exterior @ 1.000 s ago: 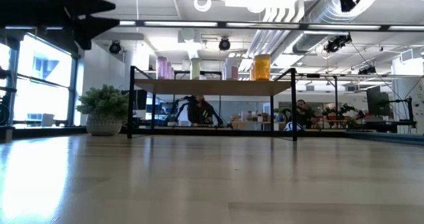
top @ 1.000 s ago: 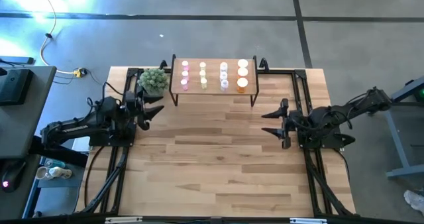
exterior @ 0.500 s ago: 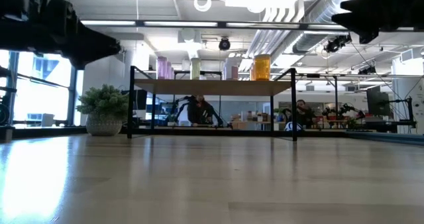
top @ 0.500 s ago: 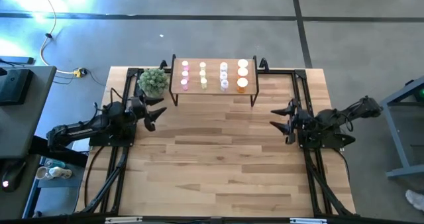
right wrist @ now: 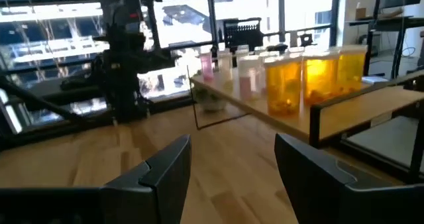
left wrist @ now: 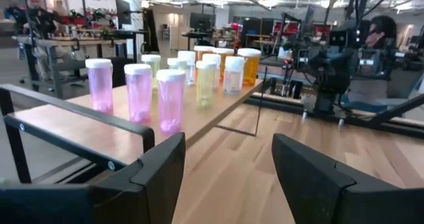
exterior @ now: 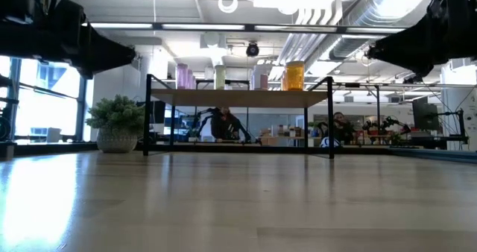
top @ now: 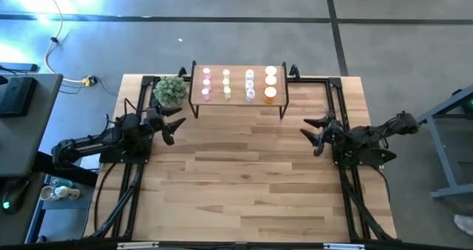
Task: Pick and place medicine bottles onto shelf by color
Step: Return to Home position
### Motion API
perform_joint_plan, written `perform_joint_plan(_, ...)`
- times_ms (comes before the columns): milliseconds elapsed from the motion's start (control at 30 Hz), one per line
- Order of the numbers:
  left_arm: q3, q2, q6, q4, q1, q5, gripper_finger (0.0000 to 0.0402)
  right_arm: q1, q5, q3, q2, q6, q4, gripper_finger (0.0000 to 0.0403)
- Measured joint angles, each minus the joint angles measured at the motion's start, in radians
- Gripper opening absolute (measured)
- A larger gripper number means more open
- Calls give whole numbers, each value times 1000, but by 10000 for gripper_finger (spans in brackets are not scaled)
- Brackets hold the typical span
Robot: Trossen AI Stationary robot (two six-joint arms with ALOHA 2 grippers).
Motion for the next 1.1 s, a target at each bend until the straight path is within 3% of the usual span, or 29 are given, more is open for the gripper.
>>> perform_joint_plan(267, 0, 33, 19, 1, 0, 3, 216, 0, 10, 30, 0, 15, -15, 209)
perform_joint_plan(500, 0, 33, 19, 2, 0, 3, 216, 0, 104, 31, 0, -50, -41, 209)
perform_joint_plan(1100, 0, 33, 19, 2, 0, 4, 216, 0, 104, 32, 1, -102, -56, 209)
